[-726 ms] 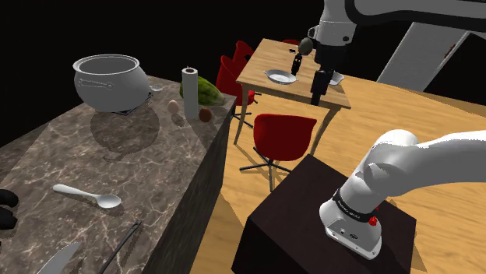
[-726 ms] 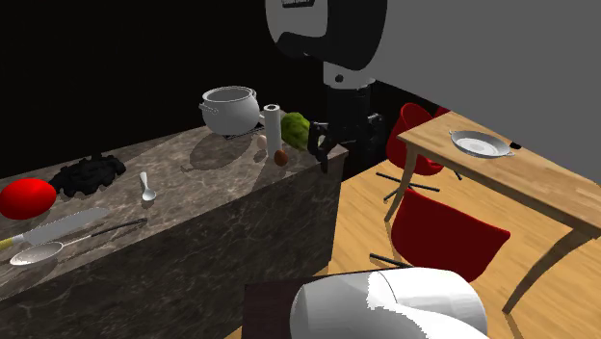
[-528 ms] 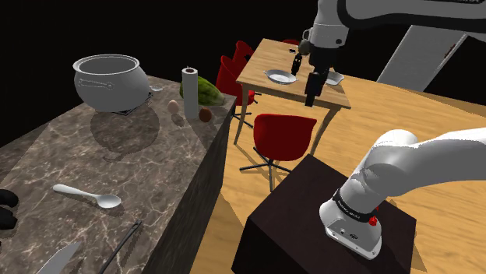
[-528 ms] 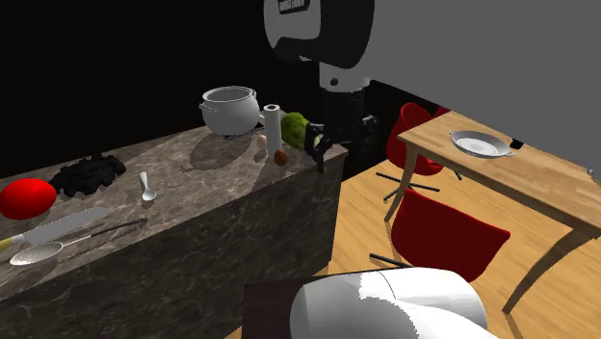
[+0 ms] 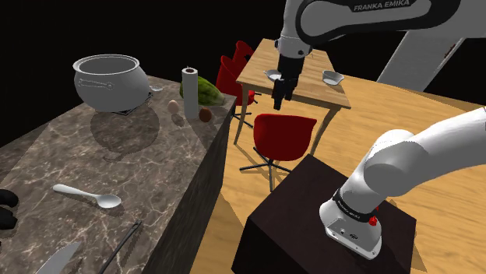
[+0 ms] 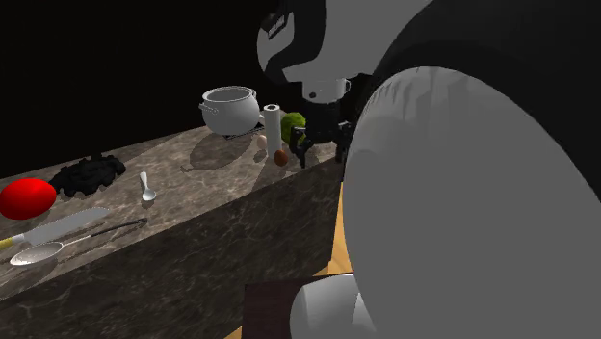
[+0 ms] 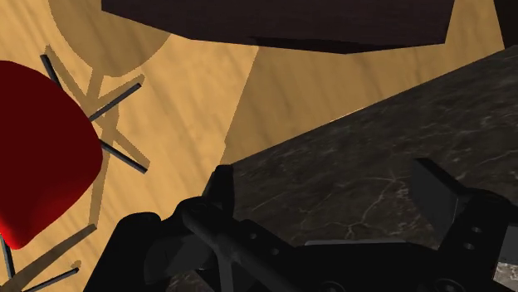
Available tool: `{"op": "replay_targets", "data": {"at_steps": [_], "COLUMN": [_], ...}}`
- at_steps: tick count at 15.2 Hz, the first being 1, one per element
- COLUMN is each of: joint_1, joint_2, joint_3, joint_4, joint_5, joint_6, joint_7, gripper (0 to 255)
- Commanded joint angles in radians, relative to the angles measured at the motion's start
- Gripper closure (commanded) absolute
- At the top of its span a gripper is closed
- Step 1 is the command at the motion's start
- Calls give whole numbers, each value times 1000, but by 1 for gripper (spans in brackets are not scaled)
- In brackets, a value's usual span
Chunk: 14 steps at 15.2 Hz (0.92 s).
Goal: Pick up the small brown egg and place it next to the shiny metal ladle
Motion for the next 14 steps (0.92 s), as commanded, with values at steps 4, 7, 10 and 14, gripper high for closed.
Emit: {"op": "replay_targets", "data": {"at_steps": [4,7,10,14], "joint_1": [8,11,14,19], "joint_2": [176,284,392,537], "joint_3": [24,35,45,55], "joint_4": [67,122,189,295], "joint_5": [22,28,31,30], "joint_6": [139,209,268,331], "joint_7": [37,56,75,101], "gripper": [0,0,0,0]}}
